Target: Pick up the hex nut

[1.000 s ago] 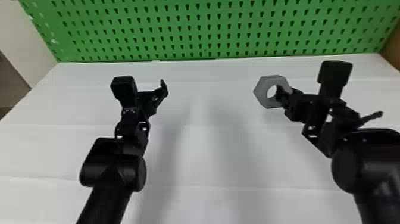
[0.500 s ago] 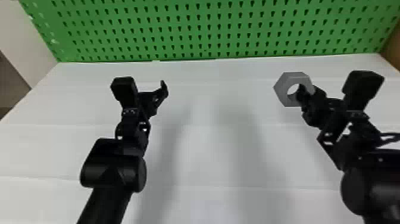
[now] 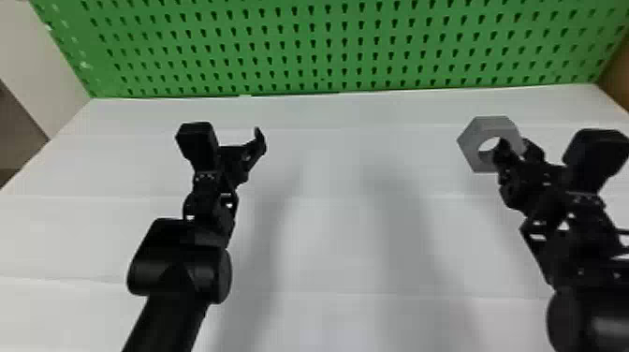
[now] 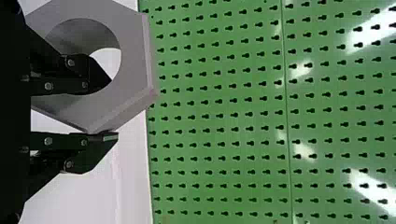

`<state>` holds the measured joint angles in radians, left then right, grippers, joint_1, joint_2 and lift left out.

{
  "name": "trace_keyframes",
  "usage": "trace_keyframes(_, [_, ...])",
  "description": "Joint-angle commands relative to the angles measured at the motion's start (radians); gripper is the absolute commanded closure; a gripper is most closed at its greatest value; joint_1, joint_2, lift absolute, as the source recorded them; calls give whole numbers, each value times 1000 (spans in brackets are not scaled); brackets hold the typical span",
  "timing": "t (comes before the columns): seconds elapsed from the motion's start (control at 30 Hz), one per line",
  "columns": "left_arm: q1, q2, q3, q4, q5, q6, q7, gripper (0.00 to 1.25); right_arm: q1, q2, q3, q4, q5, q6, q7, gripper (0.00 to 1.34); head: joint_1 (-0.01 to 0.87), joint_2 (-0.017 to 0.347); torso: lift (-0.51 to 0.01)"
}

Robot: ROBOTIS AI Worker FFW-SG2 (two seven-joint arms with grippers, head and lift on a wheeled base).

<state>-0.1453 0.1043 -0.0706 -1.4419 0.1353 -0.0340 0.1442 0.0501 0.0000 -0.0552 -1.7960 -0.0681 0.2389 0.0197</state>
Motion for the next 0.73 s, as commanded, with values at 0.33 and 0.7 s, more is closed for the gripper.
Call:
trace_keyframes(0.33, [4,0,-8,0,1,0,0,88,25,1,3,56,24,-144,-6,915,785,163,-75])
trace_keyframes(0.7, [4,0,-9,0,4,0,0,88,33,1,6,83,31,-185,-7,915,785,163,-75])
